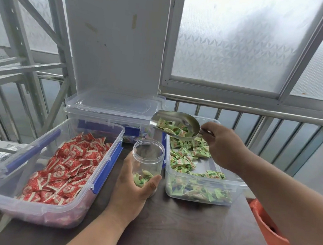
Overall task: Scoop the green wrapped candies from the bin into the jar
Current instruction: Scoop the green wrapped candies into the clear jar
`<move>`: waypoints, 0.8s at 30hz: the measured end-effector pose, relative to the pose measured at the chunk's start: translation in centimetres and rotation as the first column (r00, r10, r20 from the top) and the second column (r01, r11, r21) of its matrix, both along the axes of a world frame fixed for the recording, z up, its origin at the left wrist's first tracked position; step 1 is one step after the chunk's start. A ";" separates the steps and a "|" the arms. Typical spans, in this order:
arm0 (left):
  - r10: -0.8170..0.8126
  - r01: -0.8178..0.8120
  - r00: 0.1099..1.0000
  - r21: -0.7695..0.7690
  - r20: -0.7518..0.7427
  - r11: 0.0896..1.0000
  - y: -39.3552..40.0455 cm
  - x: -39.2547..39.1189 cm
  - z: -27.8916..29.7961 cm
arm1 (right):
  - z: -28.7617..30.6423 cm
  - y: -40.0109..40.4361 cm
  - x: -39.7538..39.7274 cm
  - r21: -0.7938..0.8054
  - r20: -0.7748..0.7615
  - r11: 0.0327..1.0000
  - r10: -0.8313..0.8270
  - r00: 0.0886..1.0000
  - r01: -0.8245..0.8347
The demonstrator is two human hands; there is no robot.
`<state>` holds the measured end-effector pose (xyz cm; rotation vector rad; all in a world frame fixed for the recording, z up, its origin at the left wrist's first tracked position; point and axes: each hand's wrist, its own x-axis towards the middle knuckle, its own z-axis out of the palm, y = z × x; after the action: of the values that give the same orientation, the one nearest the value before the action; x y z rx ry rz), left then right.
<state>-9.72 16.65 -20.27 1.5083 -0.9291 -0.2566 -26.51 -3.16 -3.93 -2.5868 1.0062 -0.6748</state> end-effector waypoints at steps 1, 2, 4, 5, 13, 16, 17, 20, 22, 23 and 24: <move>-0.001 0.001 1.000 -0.001 0.000 1.000 0.0 0.0 0.0 | 0.0 0.1 0.1 -0.068 0.016 0.997 0.023 1.000 -0.022; -0.004 0.004 1.000 -0.004 -0.003 1.000 0.0 0.0 0.1 | 0.0 0.1 0.3 -0.140 0.024 0.989 0.043 0.999 -0.039; -0.011 0.011 1.000 -0.006 -0.015 1.000 0.0 0.1 0.0 | 0.2 0.1 0.5 -0.244 0.022 0.968 0.069 0.997 -0.062; -0.012 0.012 1.000 -0.003 -0.014 1.000 -0.1 0.1 -0.1 | 0.4 0.0 0.7 -0.285 0.015 0.956 0.076 0.997 -0.069; -0.014 0.014 1.000 -0.007 0.018 1.000 -0.2 0.2 -0.2 | 1.7 -0.1 1.6 -0.610 -0.056 0.781 0.127 0.990 -0.134; -0.004 0.004 0.999 -0.004 0.037 1.000 -0.1 0.2 -0.1 | 2.4 -0.2 1.8 -0.685 -0.088 0.711 0.135 0.987 -0.158; -0.005 0.005 0.999 -0.008 0.043 1.000 -0.1 0.2 -0.1 | 2.6 -0.3 1.9 -0.710 -0.086 0.684 0.150 0.985 -0.166; -0.019 0.019 1.000 -0.024 0.012 1.000 -0.1 0.3 -0.2 | 3.3 -0.5 1.9 -0.759 -0.063 0.631 0.178 0.982 -0.163; -0.011 0.012 1.000 -0.022 0.018 1.000 0.0 0.2 -0.1 | 3.5 -0.7 1.9 -0.772 -0.041 0.620 0.171 0.984 -0.139; -0.009 0.009 1.000 -0.022 0.022 1.000 0.1 0.2 -0.1 | 3.5 -0.9 1.8 -0.775 -0.030 0.620 0.163 0.986 -0.126; -0.009 0.009 1.000 -0.022 0.020 1.000 0.1 0.2 0.0 | 3.5 -1.0 1.7 -0.772 -0.019 0.626 0.149 0.989 -0.109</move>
<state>-9.56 16.76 -20.26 1.4887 -0.9514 -0.2375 -24.77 -4.11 -0.45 -3.2895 0.5445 -1.3707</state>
